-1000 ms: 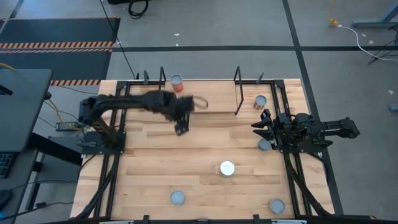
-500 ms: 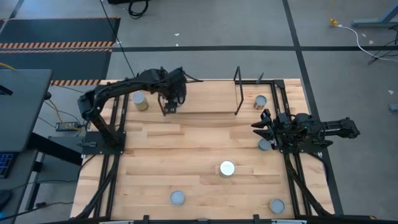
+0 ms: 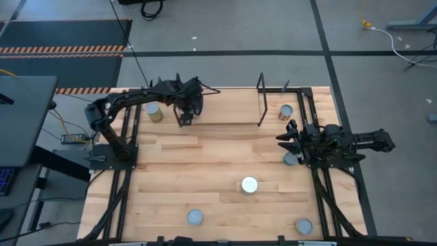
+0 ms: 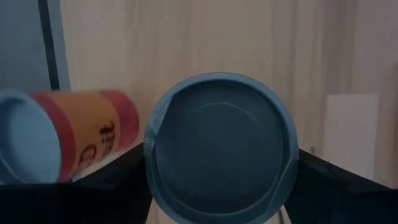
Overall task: Pick and place cans onto a shelf
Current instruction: Put the canned spaghetti sauce on the shelf
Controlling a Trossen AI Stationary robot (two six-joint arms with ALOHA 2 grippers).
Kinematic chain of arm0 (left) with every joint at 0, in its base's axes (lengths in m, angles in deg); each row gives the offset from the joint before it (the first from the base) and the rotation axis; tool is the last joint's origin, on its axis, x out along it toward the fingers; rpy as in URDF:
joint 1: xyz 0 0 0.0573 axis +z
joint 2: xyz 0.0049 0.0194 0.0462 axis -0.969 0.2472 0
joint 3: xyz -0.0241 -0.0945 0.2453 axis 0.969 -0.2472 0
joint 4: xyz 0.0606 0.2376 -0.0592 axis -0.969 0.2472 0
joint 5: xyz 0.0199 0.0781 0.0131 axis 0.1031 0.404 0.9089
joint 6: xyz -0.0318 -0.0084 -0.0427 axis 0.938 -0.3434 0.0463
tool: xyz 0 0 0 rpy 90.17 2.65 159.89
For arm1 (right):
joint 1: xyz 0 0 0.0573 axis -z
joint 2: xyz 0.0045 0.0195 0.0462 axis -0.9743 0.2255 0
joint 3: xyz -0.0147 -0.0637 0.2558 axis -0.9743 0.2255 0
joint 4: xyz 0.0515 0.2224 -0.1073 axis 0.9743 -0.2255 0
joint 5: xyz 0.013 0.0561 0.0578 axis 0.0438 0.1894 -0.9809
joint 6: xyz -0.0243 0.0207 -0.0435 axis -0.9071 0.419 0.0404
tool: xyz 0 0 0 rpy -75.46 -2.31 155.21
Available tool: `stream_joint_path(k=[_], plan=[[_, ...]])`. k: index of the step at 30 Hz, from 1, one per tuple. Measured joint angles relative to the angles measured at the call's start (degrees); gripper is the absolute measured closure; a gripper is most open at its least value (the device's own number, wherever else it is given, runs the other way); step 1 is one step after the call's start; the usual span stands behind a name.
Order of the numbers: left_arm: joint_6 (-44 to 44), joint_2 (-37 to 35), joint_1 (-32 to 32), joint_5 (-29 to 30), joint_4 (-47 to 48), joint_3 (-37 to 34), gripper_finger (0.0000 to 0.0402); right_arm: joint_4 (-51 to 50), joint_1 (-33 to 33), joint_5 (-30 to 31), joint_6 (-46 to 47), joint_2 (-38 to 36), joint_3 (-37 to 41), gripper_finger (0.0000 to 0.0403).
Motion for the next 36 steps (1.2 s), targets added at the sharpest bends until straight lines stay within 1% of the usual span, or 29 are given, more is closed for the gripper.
stream_joint_path(k=[4,9,12,14,20,25,29,36], plan=[[0.15,0.0,0.91,0.13,-0.48,-0.82,0.0119,0.0,0.01,0.0,-0.02,-0.01,0.01,0.027],[0.5,-0.02,1.44,0.08,-2.01,-1.16,0.0079,0.0,0.0,0.01,0.0,0.0,0.0,0.027],[0.5,-0.02,1.45,0.29,-4.0,-1.2,0.0068,0.0,0.0,0.02,0.0,0.01,0.01,0.027],[0.22,-0.02,1.45,1.4,-4.23,-1.2,0.0065,0.0,-0.01,0.0,0.0,0.01,0.01,0.027],[0.43,-0.02,1.45,1.53,-3.69,-1.18,0.0062,0.0,0.0,0.02,-0.01,-0.01,0.01,0.027],[0.59,-0.08,1.43,3.01,-3.11,-1.18,0.0061,0.0,0.01,0.0,0.0,0.01,0.01,0.027],[1.4,-0.68,1.44,3.17,-1.96,-1.18,0.0061,0.0,0.0,0.02,0.0,0.01,0.01,0.027],[2.16,-1.38,1.45,2.69,-2.56,-1.18,0.006,0.0,-0.01,0.0,0.0,-0.01,0.0,0.027]])
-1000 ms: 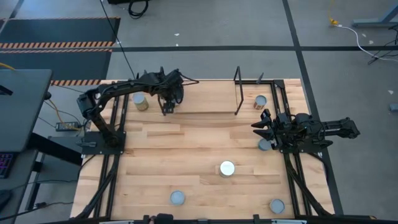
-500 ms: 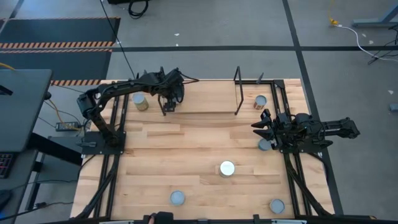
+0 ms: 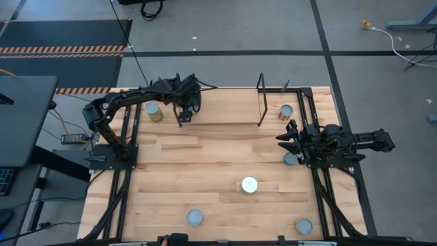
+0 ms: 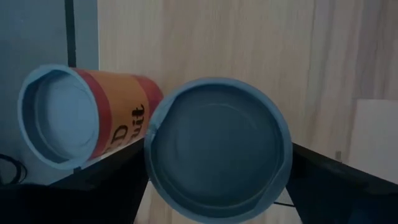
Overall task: Pick and place cans onto a shelf
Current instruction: Put the canned spaghetti sauce on the shelf, then put the canned carrots on the shelf
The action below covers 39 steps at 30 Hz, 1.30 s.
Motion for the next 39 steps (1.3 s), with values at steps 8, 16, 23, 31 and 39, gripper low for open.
stream_joint_path(k=[8,16,23,31,39], plan=[[2.75,0.0,0.7,-2.5,-0.67,0.0,0.0058,0.0,0.0,0.02,0.0,0.02,0.01,0.027],[3.65,0.0,0.68,-2.58,-0.56,0.0,0.0047,0.0,0.02,0.02,0.0,0.0,0.01,0.027],[2.08,-0.8,0.67,-0.83,-0.66,0.02,0.0047,0.0,0.01,0.02,0.0,0.01,0.01,0.027],[2.54,-2.55,-0.04,-1.1,-0.59,0.07,0.0047,0.0,0.0,0.02,0.0,0.0,0.01,0.027],[9.45,-10.72,-4.02,-3.13,1.78,0.07,0.0047,0.0,0.01,0.01,-0.01,0.01,0.01,0.027]])
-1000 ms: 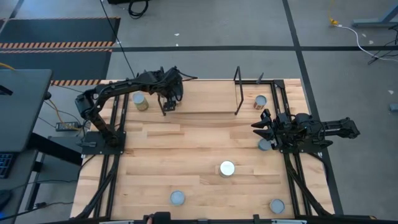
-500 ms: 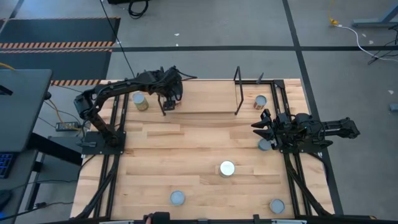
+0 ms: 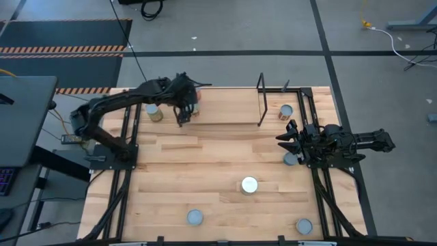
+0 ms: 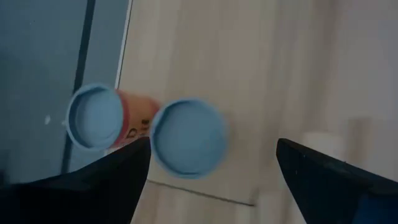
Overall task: Pick and place cans onto a shelf
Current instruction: Put the canned carrots on the shelf
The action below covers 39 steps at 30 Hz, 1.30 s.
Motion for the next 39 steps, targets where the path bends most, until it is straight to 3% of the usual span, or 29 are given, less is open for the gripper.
stream_joint_path(k=[7,14,20,29,36,39], plan=[[17.28,-11.37,-8.67,-11.25,0.33,0.0,0.0047,0.0,-0.01,0.0,0.01,0.0,-0.01,0.027],[32.42,-17.72,-25.47,-13.5,-0.62,0.0,0.0047,0.01,-0.01,0.01,0.01,0.0,0.0,0.027],[45.37,-18.13,-42.64,-5.82,-2.81,-0.02,0.0047,0.95,0.01,0.01,0.25,-0.01,0.0,0.027],[64.35,-17.31,-62.84,12.94,-6.87,-0.04,0.0051,2.92,-0.01,0.49,1.66,0.01,0.0,0.027],[73.25,-13.38,-67.41,13.94,-6.8,-0.04,0.0077,5.1,0.03,0.53,1.94,0.17,-0.02,0.027],[79.55,-12.63,-67.29,16.47,-7.34,-0.07,0.0086,9.08,-0.05,-1.32,8.05,0.15,0.0,0.027]])
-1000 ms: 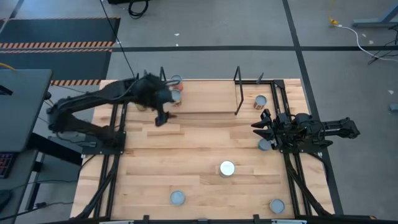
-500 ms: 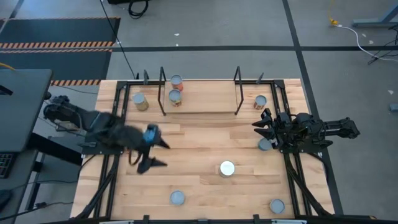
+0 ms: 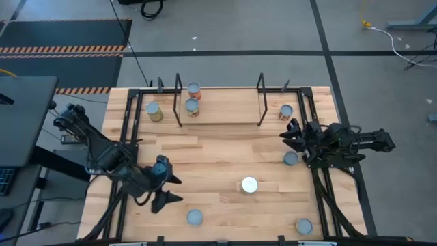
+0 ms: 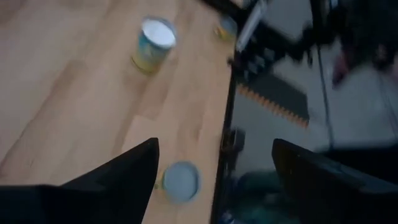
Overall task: Pick and place cans onto a shelf
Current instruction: Put the canned carrots on the shelf
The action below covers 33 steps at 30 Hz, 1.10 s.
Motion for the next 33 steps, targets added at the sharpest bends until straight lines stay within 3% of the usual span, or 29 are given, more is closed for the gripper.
stream_joint_path(k=[3,6,10,13,17,25,28,33], plan=[[2.44,0.14,-0.07,6.96,-2.06,0.0,0.0096,4.79,-0.01,0.54,5.57,0.0,0.0,0.027],[3.12,-0.06,-0.22,13.32,-3.16,0.0,0.0108,13.65,-0.01,6.15,9.49,0.14,0.0,0.027],[3.4,-0.23,-0.42,14.24,-2.7,0.01,0.0128,28.81,-0.01,15.66,15.3,0.28,-0.02,0.027],[2.79,-0.23,-0.48,15.33,-0.84,0.02,0.0149,28.32,-0.03,18.58,13.96,2.18,-1.15,0.027],[1.66,-0.31,-0.33,16.22,0.03,0.01,0.0176,19.41,-1.25,18.27,15.8,11.81,-7.58,0.027],[-4.6,-0.51,-0.33,18.67,7.48,0.0,0.0216,4.86,-9.43,18.96,13.33,44.51,-28.94,0.027],[-6.15,-0.51,-0.35,18.62,8.75,0.02,0.0226,-8.97,-13.18,14.51,15.15,53.3,-38.76,0.0272],[-9.54,-0.53,-0.48,18.47,11.33,0.02,0.0232,-42.74,-19.84,5.79,18.89,65.33,-56.13,0.0293]])
